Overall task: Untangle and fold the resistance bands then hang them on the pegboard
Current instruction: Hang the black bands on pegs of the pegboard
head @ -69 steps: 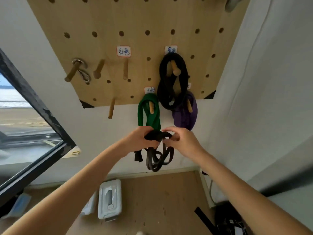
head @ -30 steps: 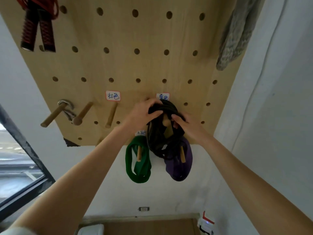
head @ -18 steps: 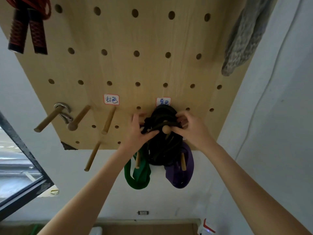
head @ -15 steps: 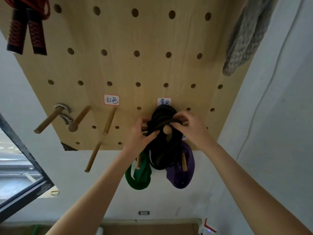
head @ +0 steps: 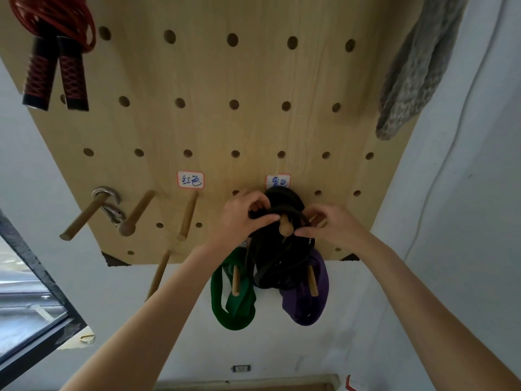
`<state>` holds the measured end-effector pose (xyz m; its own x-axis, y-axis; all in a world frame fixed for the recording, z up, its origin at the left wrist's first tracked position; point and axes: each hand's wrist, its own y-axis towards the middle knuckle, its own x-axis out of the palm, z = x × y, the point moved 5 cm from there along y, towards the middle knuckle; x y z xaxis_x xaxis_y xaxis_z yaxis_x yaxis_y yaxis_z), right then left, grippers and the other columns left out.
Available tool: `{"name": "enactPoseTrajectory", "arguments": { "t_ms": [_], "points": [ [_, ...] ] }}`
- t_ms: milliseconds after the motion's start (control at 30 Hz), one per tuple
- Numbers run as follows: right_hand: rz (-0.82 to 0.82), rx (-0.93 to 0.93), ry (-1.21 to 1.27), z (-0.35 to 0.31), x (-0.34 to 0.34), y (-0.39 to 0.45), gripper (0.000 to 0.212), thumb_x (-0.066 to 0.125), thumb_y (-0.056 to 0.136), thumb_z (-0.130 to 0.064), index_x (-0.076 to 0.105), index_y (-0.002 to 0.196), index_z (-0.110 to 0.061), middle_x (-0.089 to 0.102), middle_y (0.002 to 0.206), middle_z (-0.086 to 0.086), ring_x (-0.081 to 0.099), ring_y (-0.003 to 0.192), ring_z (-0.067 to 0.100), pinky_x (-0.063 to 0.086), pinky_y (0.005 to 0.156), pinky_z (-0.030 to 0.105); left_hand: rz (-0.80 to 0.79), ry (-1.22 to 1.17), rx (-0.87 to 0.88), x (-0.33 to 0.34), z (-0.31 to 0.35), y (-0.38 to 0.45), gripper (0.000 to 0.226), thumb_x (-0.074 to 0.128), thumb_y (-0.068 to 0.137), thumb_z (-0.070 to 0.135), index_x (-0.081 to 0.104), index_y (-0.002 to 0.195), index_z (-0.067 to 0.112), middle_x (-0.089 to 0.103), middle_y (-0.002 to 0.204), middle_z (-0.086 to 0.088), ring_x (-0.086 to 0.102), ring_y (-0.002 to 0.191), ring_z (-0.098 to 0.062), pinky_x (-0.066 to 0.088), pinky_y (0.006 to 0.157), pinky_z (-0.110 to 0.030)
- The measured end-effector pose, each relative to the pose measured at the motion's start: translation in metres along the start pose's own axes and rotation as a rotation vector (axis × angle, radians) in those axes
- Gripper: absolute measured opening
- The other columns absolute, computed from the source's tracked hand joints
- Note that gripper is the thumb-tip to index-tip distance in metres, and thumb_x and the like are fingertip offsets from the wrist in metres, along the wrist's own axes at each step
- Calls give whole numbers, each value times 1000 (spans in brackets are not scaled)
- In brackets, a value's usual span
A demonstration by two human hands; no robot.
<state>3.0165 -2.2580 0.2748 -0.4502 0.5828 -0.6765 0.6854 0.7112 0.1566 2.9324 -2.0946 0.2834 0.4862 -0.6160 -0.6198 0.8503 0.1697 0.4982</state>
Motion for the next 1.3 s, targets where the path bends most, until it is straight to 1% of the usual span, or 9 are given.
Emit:
{"name": "enactPoseTrajectory", "arguments": {
  "t_ms": [167,300,433,533,667,867,1033,1100,1300],
  "points": [
    [183,-64,268,-11,-4,-7,18,73,77,-19,64,92,-26,66,92,-10,61,83,5,48,74,13,33,-45,-7,5,-9,-14,38,75,74,17,57,107,11,52,108,-7,53,97,-20,47,82,-29],
    [251,-115,132,-17,14,-3,29,71,79,-12,54,100,-23,56,94,-13,53,86,-1,40,73,4,185,-193,-321,22,-26,-37,72,77,71,27,35,128,13,41,127,-8,45,115,-21,43,96,-37],
    [279,-72,142,-5,42,-4,53,75,76,-21,38,113,-27,46,102,-23,48,92,-12,38,77,1,173,-402,-546,52,-39,-49,65,75,73,30,36,121,12,53,120,-10,49,115,-26,46,94,-44],
    [442,84,277,14,57,-5,36,70,80,-15,43,105,-19,52,89,-15,53,81,-2,41,67,2,258,-553,-670,59,-43,-46,49,73,75,23,48,114,6,60,108,-11,58,103,-26,50,89,-46],
    [484,60,107,29,61,-18,22,63,82,-6,49,78,-23,49,68,-8,48,63,6,37,56,11,255,-375,-601,54,-44,-38,11,67,78,16,60,84,10,63,76,-2,62,79,-23,52,80,-43],
    [475,11,-528,37,81,-42,38,69,80,-18,56,113,-3,59,105,13,56,91,28,46,75,36,104,217,-275,53,-60,-64,35,63,83,23,53,111,6,60,103,-9,60,86,-28,43,69,-29],
    [545,52,-734,36,97,-48,35,82,66,-16,64,92,-1,66,77,12,64,68,28,48,56,35,134,473,-116,71,-51,-88,18,77,69,17,62,72,7,65,67,-8,62,69,-29,45,66,-40],
    [523,144,-791,39,84,-36,38,68,83,-23,59,112,0,67,84,12,63,74,28,45,65,37,156,575,-111,72,-47,-84,22,80,65,22,63,70,8,65,64,-7,62,66,-28,48,64,-39],
    [362,105,-549,42,92,-26,44,41,97,-33,38,133,-8,63,107,8,60,98,22,44,83,28,-93,572,-319,81,-63,-80,53,45,87,55,53,114,10,60,112,-6,49,108,-27,33,92,-38]
  ]
}}
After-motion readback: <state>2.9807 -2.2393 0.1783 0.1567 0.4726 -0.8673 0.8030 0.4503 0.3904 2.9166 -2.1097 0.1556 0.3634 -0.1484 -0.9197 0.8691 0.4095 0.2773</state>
